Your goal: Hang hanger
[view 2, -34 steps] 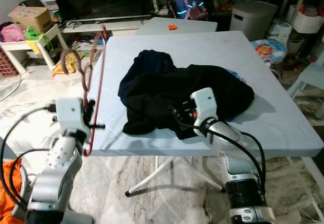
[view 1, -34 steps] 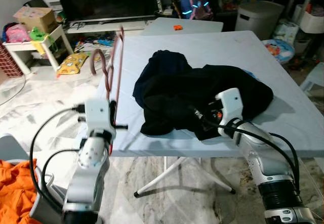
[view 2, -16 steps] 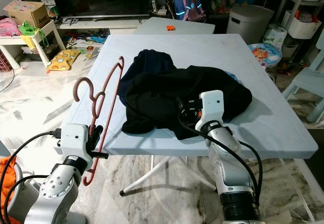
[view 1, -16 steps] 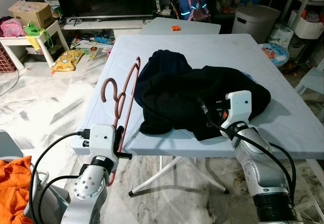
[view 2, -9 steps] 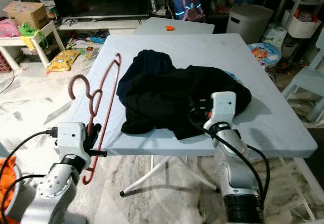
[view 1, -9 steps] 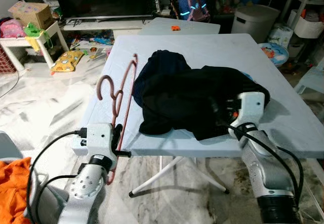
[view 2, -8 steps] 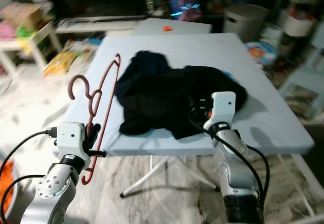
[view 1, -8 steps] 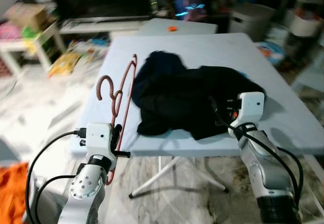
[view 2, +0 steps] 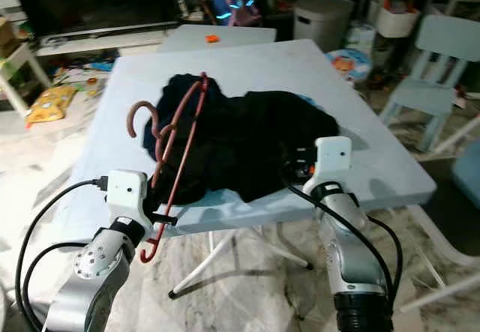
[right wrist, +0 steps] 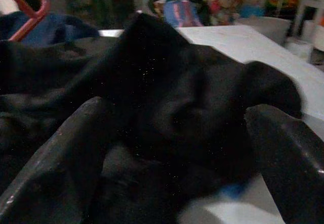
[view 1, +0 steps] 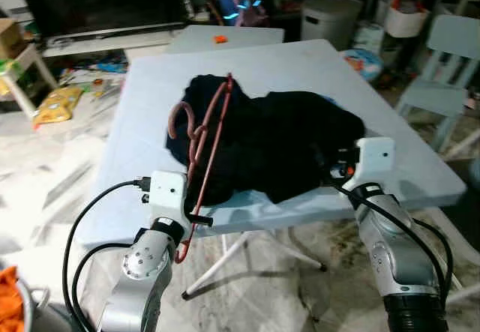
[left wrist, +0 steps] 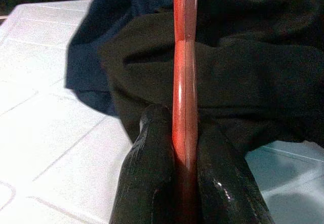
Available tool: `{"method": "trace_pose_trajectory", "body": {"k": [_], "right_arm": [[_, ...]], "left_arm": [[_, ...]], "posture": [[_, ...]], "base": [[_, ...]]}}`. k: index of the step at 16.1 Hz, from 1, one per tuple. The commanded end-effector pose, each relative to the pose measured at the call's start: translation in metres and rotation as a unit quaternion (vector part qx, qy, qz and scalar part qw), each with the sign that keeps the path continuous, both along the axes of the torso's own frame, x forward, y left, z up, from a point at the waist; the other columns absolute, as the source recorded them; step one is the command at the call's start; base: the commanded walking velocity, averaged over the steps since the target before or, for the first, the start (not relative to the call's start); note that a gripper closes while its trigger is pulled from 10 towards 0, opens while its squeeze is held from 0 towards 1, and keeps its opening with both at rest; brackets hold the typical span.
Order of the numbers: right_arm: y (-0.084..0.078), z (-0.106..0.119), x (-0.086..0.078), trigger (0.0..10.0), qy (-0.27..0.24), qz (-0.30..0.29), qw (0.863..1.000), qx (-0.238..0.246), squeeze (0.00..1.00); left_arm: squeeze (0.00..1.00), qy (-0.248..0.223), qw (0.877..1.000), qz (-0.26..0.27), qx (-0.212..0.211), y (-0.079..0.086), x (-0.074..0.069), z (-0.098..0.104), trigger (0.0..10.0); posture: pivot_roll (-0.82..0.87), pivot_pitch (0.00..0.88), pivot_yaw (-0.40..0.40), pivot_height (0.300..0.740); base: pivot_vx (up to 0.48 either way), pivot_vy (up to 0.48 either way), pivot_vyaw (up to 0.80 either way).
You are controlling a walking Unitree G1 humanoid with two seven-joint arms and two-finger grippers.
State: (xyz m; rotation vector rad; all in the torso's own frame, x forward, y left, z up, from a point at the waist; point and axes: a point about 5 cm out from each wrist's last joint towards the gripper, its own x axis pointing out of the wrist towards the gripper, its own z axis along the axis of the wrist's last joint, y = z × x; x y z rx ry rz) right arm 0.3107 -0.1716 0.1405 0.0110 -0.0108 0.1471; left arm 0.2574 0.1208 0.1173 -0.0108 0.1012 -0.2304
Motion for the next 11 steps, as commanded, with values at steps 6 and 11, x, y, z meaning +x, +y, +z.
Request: {"method": "trace_pose_trajectory", "body": {"k": [6,11], "right_arm": [[0.0024,0.0024,-0.0032,10.0,-0.003,0.001,1.000,0.004,0.00],[0.0060,0.0037,-0.0002,10.0,0.000,0.009,1.000,0.006,0.00]], "left_arm": [[0.00,0.000,1.000,-0.003,0.004,-0.0011,0.0029,-0.0014,10.0],[0.00,-0.001,1.000,-0.011,0.006,-0.0066,0.0085,0.0005,10.0]], "posture": [[-0.09,0.000,0.040,0.740],[-0.09,0.000,0.039,0.740]], "base": [[0.000,0.000,0.00],[0.000,0.000,-0.24]]}}
